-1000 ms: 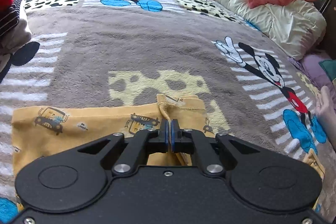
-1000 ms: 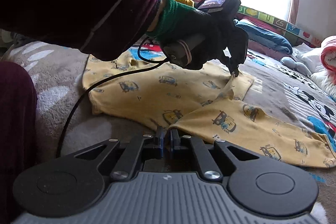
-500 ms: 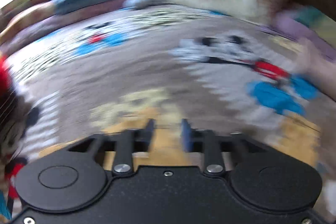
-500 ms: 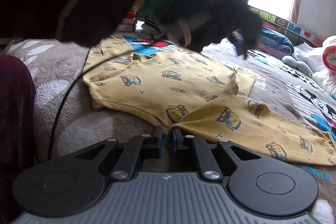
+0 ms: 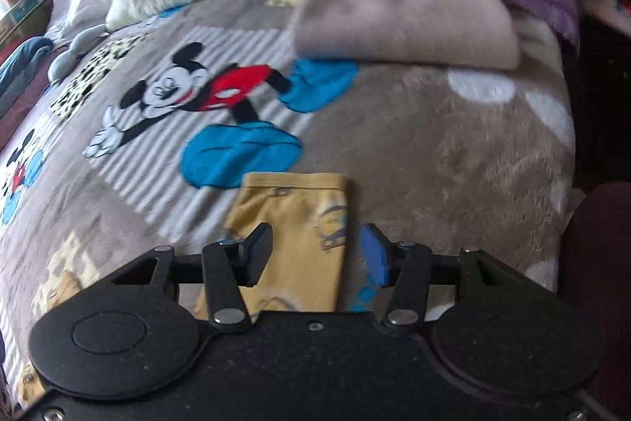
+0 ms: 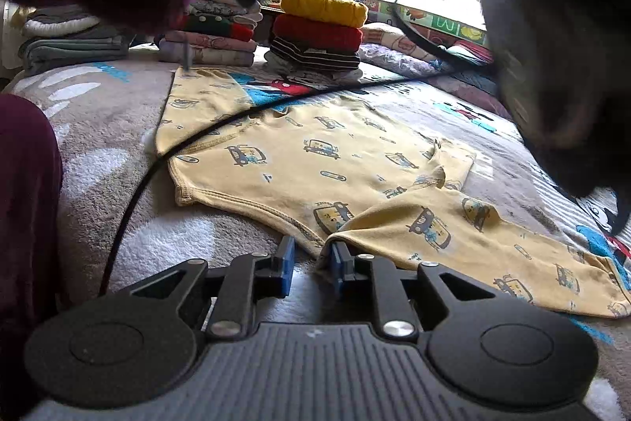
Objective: Fold clothes
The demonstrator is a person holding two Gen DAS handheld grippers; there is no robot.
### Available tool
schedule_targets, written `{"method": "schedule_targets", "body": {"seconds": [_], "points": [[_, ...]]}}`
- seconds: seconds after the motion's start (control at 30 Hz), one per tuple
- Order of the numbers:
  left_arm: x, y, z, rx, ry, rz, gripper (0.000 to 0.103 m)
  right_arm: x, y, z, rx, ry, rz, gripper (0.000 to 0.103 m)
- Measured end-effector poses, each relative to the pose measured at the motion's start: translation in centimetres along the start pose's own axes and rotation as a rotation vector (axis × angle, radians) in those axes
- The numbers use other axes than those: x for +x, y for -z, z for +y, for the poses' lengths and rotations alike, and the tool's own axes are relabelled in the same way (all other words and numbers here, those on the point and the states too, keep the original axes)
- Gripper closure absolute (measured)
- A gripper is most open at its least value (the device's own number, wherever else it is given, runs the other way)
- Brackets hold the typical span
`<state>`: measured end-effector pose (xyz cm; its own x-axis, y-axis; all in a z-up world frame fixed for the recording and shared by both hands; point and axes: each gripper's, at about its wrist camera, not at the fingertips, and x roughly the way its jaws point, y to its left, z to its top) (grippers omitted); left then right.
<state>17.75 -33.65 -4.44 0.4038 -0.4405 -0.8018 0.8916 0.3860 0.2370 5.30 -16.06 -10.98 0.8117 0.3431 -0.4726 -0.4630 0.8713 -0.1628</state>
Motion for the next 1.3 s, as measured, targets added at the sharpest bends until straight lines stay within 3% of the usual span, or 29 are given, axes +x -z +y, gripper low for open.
{"method": "schedule_targets", "body": {"seconds": [0.07,0.27,0.33,0.37,0.47,1.03,1.3], "points": [[1.1,-0.4,-0.9,0.028,-0.026,0.028,0.053,0.0,0.0,-0.1,0.004,-0.002,0.000,0.078],[3.5,-1.0,-3.1,0.121,-0.125,0.104,0.075,0.0,0.1,-0.3,0.017,-0.002,0.000,0.070],[4.1,-1.1,-3.9,0.157,-0.161,0.124,0.096,0.1,0.1,-0.4,0.026,-0.003,0.000,0.068],[4.3,-1.1,-4.2,0.184,-0.195,0.131,0.100,0.1,0.0,-0.5,0.030,-0.003,0.000,0.067],[3.8,-1.1,-4.0,0.197,-0.245,0.116,0.102,0.2,0.0,-0.5,0.032,0.001,-0.002,0.060],[-20.1,8.2,13.7,-0.551,-0.341,-0.333,0.103,-1.3,0.1,-0.2,0.001,0.018,-0.014,0.054],[-23.9,17.8,17.3,-0.804,-0.363,-0.418,0.103,-2.5,0.4,-0.4,0.008,0.027,-0.033,0.053]]}}
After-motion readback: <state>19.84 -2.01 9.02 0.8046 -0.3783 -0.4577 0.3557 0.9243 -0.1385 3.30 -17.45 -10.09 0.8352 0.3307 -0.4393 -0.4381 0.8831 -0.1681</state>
